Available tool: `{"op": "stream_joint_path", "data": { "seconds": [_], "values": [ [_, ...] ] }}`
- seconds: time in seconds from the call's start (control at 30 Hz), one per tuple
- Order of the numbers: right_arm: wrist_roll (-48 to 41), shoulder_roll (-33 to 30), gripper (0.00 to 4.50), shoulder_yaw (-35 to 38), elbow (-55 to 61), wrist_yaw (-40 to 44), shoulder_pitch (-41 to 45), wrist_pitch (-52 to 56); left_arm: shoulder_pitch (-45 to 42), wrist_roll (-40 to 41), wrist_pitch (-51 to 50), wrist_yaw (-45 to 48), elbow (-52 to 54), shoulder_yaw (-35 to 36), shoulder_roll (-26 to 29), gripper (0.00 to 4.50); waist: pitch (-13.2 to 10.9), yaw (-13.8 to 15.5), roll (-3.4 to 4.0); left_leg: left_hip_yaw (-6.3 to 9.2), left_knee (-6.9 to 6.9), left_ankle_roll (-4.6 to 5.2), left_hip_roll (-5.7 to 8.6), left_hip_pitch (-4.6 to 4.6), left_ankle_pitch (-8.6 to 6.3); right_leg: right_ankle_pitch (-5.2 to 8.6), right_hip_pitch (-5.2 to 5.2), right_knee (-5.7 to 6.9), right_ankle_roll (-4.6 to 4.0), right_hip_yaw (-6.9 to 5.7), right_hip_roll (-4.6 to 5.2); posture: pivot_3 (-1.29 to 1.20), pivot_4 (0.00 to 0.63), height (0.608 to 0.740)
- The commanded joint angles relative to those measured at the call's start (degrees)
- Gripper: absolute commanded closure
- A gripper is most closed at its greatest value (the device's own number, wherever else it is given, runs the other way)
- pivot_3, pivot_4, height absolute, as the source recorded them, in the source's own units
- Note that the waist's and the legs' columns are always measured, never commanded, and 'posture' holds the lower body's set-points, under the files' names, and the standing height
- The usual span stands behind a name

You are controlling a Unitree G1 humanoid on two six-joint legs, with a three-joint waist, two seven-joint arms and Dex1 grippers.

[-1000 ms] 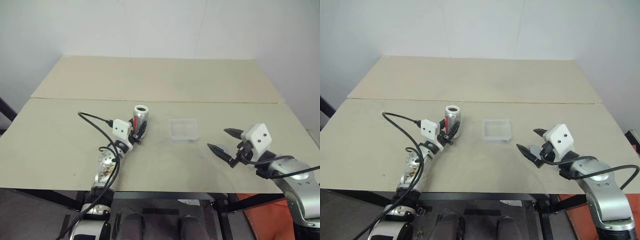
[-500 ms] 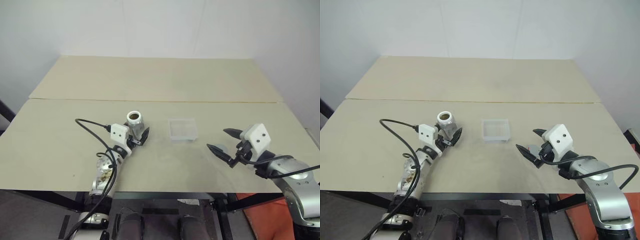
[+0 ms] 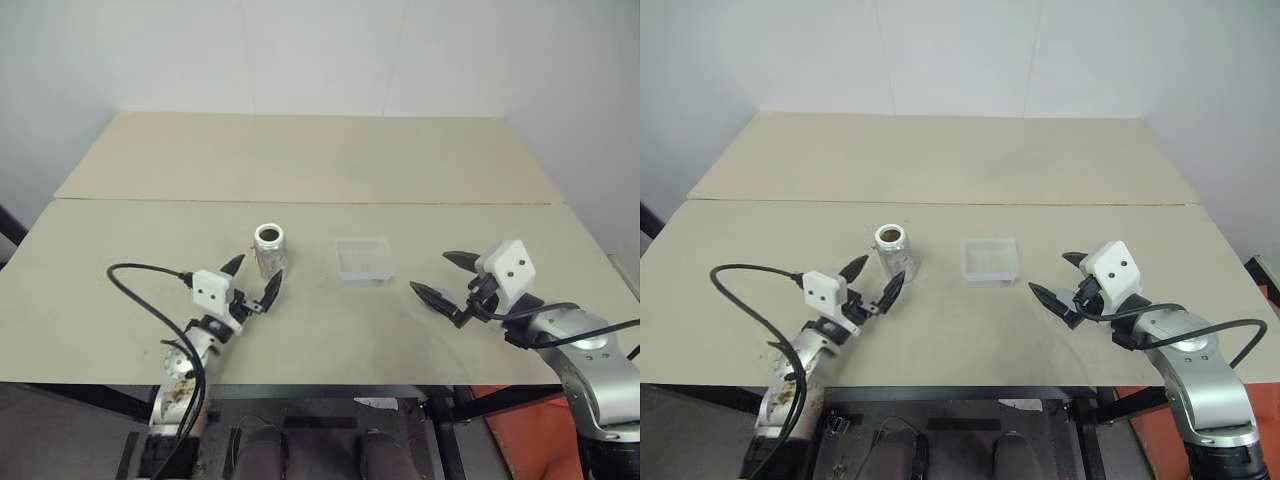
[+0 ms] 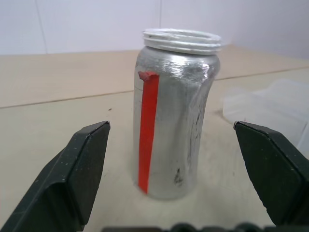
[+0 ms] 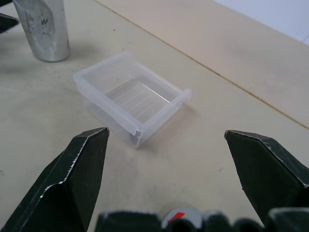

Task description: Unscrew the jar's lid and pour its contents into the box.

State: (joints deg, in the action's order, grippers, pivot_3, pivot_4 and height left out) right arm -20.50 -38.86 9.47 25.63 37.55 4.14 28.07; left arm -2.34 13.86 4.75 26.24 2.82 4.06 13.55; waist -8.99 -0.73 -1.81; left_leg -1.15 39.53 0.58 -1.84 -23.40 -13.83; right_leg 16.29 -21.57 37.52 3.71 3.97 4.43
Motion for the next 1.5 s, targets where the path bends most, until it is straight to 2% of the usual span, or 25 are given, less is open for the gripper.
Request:
{"op": "stream_joint_path", "data": {
  "seconds": [0.03,0.13,0.23,0.37,0.47,0.7,0.83,0.97,1.07,1.23,1.5],
  "values": [
    [-2.54,-2.98,0.0,4.29,1.77,4.6,-1.16,-2.41,2.87,5.31,-1.53,4.4,7.09,3.37,4.1,0.02,0.0,0.02,0.0,0.0,-0.02,0.0,-0.01,-0.01,0.0,0.0,-0.02,-0.01,0.0,0.0,0.01,0.0,0.15,0.74],
    [-5.42,-6.76,0.0,8.92,1.42,11.06,-3.98,-3.84,5.73,14.25,-7.47,15.6,11.72,6.92,13.87,0.02,-0.02,0.05,0.03,-0.02,-0.18,0.0,-0.04,-0.01,0.0,0.0,-0.05,-0.12,-0.01,0.0,0.01,0.0,0.15,0.74],
    [-8.09,-11.53,0.0,13.71,0.75,20.42,-8.39,-6.25,7.49,18.71,-10.72,26.32,13.8,10.14,24.91,0.02,-0.06,0.08,0.09,-0.09,-0.35,0.0,-0.09,0.03,0.0,-0.02,-0.04,-0.3,-0.07,0.0,0.0,0.0,0.15,0.74],
    [-8.56,-15.03,0.0,19.58,-0.56,28.44,-13.78,-11.02,8.26,26.96,-16.29,34.04,15.45,16.38,33.27,0.02,-0.07,0.03,0.09,-0.26,-0.62,0.01,-0.12,0.14,0.0,-0.03,0.1,-0.64,-0.11,-0.01,0.02,0.0,0.15,0.74],
    [-10.03,-15.93,0.0,22.36,-0.41,30.13,-15.08,-10.23,9.06,28.86,-17.79,37.95,15.98,18.59,36.01,0.02,-0.07,-0.15,0.1,-0.28,-0.68,0.01,-0.14,0.14,0.0,-0.03,0.08,-0.7,-0.11,-0.01,0.01,0.0,0.15,0.74],
    [-8.05,-14.17,0.0,21.47,1.8,25.82,-16.25,-9.43,10.01,25.45,-17.55,35.84,17.0,17.37,34.08,0.02,-0.08,-0.04,0.11,-0.45,-0.75,0.0,-0.15,0.18,0.0,-0.03,0.09,-0.69,-0.12,0.02,0.01,0.0,0.15,0.74],
    [-8.5,-14.39,0.0,21.66,1.68,25.76,-16.4,-9.08,12.44,24.46,-18.09,34.96,18.57,19.52,34.16,0.02,-0.1,-0.02,0.08,-0.43,-0.75,0.0,-0.15,0.12,-0.01,-0.03,0.08,-0.75,-0.12,0.02,0.01,0.0,0.15,0.74],
    [-11.49,-13.71,0.0,18.84,1.02,24.56,-11.99,-6.85,16.03,23.89,-19.02,33.35,20.91,24.5,34.91,0.02,-0.11,-0.35,0.06,-0.4,-0.76,0.0,-0.21,0.16,-0.01,-0.04,0.07,-0.73,-0.14,0.03,0.0,0.0,0.15,0.74],
    [-18.14,-10.95,0.0,15.82,-0.35,24.51,-6.84,-3.54,20.06,24.36,-20.7,32.81,24.08,29.04,35.12,0.02,-0.13,-0.44,0.06,-0.38,-0.77,0.0,-0.3,0.21,-0.01,-0.08,0.07,-0.72,-0.21,0.03,-0.03,0.0,0.15,0.74],
    [-16.5,-12.45,0.0,10.36,-4.28,27.65,-1.95,-4.33,24.54,25.9,-23.43,29.61,29.83,32.9,33.04,0.02,-0.18,0.11,0.1,-0.38,-0.77,0.01,-0.3,0.14,-0.01,-0.07,0.04,-0.78,-0.21,0.05,0.04,0.0,0.15,0.74],
    [-8.59,-12.12,0.0,4.38,-16.11,32.41,6.22,-15.22,24.11,22.21,-22.43,23.95,30.47,27.63,26.89,0.02,-0.2,0.05,0.12,-0.45,-0.76,0.01,-0.2,0.19,-0.01,-0.08,0.05,-0.74,-0.23,0.05,0.0,0.0,0.15,0.74]
  ]
}}
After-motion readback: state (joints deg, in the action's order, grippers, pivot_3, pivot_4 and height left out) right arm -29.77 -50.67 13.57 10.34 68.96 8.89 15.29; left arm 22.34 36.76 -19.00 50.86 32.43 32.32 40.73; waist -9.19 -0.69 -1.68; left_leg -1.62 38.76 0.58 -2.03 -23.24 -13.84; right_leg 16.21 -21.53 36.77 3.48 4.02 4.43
